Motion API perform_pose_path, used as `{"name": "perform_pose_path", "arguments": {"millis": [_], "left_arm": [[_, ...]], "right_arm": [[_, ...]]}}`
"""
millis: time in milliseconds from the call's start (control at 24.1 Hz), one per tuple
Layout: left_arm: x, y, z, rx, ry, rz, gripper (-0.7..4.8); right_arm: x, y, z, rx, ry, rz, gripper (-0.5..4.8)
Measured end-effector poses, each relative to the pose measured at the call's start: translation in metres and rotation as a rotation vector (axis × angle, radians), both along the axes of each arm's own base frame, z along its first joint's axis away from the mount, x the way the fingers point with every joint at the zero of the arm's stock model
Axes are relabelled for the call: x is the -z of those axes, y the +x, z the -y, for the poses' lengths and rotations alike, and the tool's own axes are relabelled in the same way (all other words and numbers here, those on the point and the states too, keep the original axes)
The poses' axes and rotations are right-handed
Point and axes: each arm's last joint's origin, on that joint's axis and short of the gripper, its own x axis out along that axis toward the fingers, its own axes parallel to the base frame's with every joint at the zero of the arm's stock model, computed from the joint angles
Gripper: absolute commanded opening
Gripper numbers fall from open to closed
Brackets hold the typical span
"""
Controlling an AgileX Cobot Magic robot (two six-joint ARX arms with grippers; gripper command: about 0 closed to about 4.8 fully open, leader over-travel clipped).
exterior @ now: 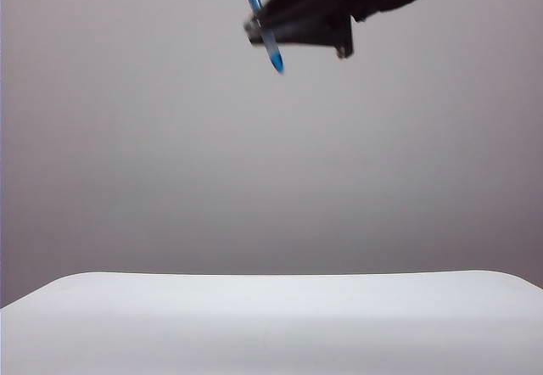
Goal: Pick up the pen and remove the cap.
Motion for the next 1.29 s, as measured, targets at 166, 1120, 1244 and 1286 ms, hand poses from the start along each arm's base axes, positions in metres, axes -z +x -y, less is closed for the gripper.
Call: {"name": "perform_pose_path", "arguments": {"millis": [166, 1120, 1244, 1286], "left_arm": [[0.011, 0.013, -0.02, -0.175, 0.08, -0.142, 0.48], [0.215, 0.039, 0.019, -0.403, 0.915, -1.129, 0.48], [0.243, 0.043, 0.026, -0.394, 0.977, -1.194, 0.48], [0.25, 0.043, 0.028, -0.395, 0.993, -1.211, 0.48]], "right_arm": [[0.006, 0.004, 0.006, 0.17, -0.157, 0.023, -0.01], [0.13, 0.042, 0.017, 0.431, -0.782, -0.233, -0.01], [0.144, 0.045, 0.02, 0.436, -0.83, -0.268, -0.01], [0.148, 0.045, 0.021, 0.433, -0.839, -0.279, -0.01]]}}
